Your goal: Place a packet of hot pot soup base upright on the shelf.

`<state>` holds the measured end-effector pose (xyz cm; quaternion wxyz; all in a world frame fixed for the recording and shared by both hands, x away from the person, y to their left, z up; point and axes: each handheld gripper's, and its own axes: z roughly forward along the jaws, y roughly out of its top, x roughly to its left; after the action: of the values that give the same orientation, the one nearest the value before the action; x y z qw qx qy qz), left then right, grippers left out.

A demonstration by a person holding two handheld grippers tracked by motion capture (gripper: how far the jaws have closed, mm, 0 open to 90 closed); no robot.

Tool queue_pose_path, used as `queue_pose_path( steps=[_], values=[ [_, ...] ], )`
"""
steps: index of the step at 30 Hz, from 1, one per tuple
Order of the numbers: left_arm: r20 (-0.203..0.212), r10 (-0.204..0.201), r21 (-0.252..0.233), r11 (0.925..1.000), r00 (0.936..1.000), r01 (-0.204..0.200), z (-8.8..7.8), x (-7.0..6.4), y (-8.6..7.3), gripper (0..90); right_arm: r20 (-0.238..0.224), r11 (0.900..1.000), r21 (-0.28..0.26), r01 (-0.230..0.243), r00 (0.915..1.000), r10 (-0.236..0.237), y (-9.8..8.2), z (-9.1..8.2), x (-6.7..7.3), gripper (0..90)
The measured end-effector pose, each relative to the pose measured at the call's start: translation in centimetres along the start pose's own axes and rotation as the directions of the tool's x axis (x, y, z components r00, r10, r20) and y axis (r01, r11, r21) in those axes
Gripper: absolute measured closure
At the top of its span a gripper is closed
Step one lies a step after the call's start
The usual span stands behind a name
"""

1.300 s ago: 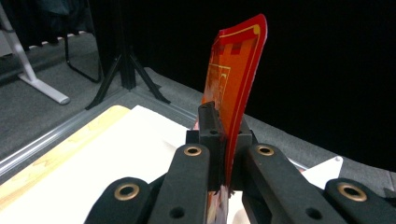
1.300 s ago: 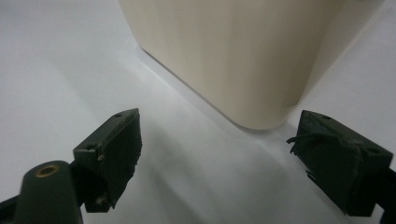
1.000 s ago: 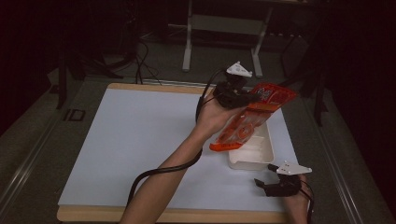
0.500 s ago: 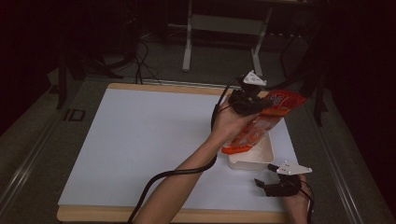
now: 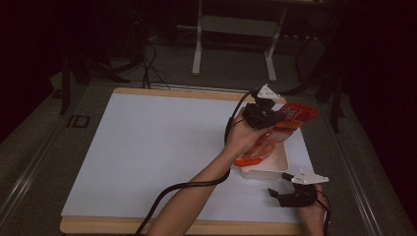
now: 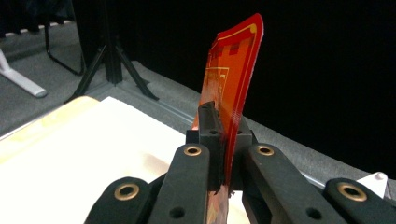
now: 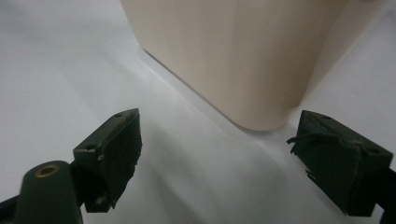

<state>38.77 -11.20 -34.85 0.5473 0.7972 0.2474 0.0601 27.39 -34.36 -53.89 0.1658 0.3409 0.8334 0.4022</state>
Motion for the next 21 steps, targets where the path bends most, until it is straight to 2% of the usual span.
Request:
queue_pose_path(
  steps=[5, 6, 8, 10, 13, 14, 15, 16, 17, 18, 19, 20, 21],
  values=[
    [0.016, 0.007, 0.037, 0.9993, 0.9998, -0.008, 0.0, 0.2, -0.4, 87.7, 0.001, 1.000, 0.003, 0.001, 1.0000, -0.001, 0.0, 0.0, 0.0, 14.8],
    [0.037, 0.006, 0.070, 0.9975, 0.9993, -0.008, 0.0, 0.3, -0.4, 84.6, 0.002, 1.000, 0.002, 0.001, 1.0000, -0.001, 0.0, 0.0, 0.0, 14.8],
    [0.031, 0.018, 0.124, 0.9920, 0.9994, -0.022, 0.1, 0.3, -0.4, 78.5, 0.001, 1.000, 0.003, 0.002, 1.0000, -0.002, 0.0, 0.0, 0.0, 14.8],
    [0.044, 0.012, 0.161, 0.9868, 0.9990, -0.019, 0.1, 0.5, -0.6, 75.5, 0.000, 1.000, 0.005, 0.001, 1.0000, -0.001, 0.0, 0.0, 0.0, 14.7],
    [0.053, -0.002, 0.181, 0.9834, 0.9986, -0.008, 0.1, 0.7, -0.8, 70.6, 0.000, 1.000, 0.004, 0.000, 1.0000, 0.000, 0.0, 0.0, 0.0, 14.7],
    [0.071, -0.019, 0.215, 0.9765, 0.9973, 0.003, 0.3, 0.9, -1.0, 70.6, 0.000, 1.000, 0.004, 0.000, 1.0000, 0.000, 0.0, 0.0, 0.0, 14.7],
    [0.071, -0.019, 0.251, 0.9681, 0.9973, 0.000, 0.6, 1.0, -1.5, 65.2, -0.001, 1.000, 0.005, 0.001, 1.0000, -0.001, 0.0, 0.0, 0.0, 14.7],
    [0.068, -0.015, 0.267, 0.9636, 0.9975, -0.004, 0.8, 1.0, -1.8, 64.6, -0.001, 1.000, 0.004, 0.001, 1.0000, -0.001, 0.0, 0.0, 0.0, 14.7],
    [0.068, -0.015, 0.267, 0.9636, 0.9975, -0.004, 0.8, 1.0, -1.8, 64.4, -0.001, 1.000, 0.004, 0.001, 1.0000, -0.001, 0.0, 0.0, 0.0, 14.7],
    [0.060, -0.004, 0.307, 0.9514, 0.9982, -0.015, 1.1, 1.3, -2.4, 63.7, -0.003, 1.000, 0.005, 0.000, 1.0000, 0.000, 0.0, 0.0, 0.0, 14.7],
    [0.058, -0.005, 0.323, 0.9463, 0.9983, -0.014, 1.3, 1.4, -2.8, 63.7, -0.003, 1.000, 0.006, 0.000, 1.0000, 0.000, 0.0, 0.0, 0.0, 14.8],
    [0.058, -0.005, 0.323, 0.9463, 0.9983, -0.014, 1.3, 1.4, -2.8, 63.7, -0.003, 1.000, 0.006, 0.000, 1.0000, 0.000, 0.0, 0.0, 0.0, 14.8],
    [0.047, -0.009, 0.364, 0.9313, 0.9989, -0.009, 1.8, 1.6, -3.5, 63.5, -0.004, 1.000, 0.007, 0.000, 1.0000, 0.000, 0.0, 0.1, 0.0, 14.8]
  ],
)
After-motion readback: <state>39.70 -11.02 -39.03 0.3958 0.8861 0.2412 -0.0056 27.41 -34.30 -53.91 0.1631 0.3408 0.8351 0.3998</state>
